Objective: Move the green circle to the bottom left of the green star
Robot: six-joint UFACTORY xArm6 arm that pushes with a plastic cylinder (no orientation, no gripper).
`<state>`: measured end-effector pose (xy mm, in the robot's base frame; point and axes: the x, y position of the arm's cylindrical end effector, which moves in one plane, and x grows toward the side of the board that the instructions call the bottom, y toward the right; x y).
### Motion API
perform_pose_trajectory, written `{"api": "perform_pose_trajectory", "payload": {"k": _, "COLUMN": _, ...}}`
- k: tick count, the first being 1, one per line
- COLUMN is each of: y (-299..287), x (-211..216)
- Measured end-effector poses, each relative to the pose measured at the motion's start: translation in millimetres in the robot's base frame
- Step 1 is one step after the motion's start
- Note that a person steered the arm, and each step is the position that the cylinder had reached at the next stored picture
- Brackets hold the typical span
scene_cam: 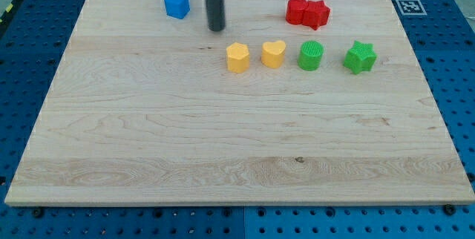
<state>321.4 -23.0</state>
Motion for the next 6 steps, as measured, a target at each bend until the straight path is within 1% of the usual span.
{"api": "perform_pose_trajectory", "payload": {"k": 2, "y": 82.6, "x": 7.0}}
{"api": "perform_pose_trajectory", "payload": {"k": 3, "y": 116.5, "x": 29.8}}
{"api": "perform_pose_trajectory", "payload": {"k": 4, "y": 135.0, "x": 56.6}}
{"api": "perform_pose_trajectory", "payload": {"k": 5, "y": 139.1, "x": 59.8}}
{"api": "perform_pose_trajectory", "payload": {"k": 6, "y": 129.9, "x": 70.8}}
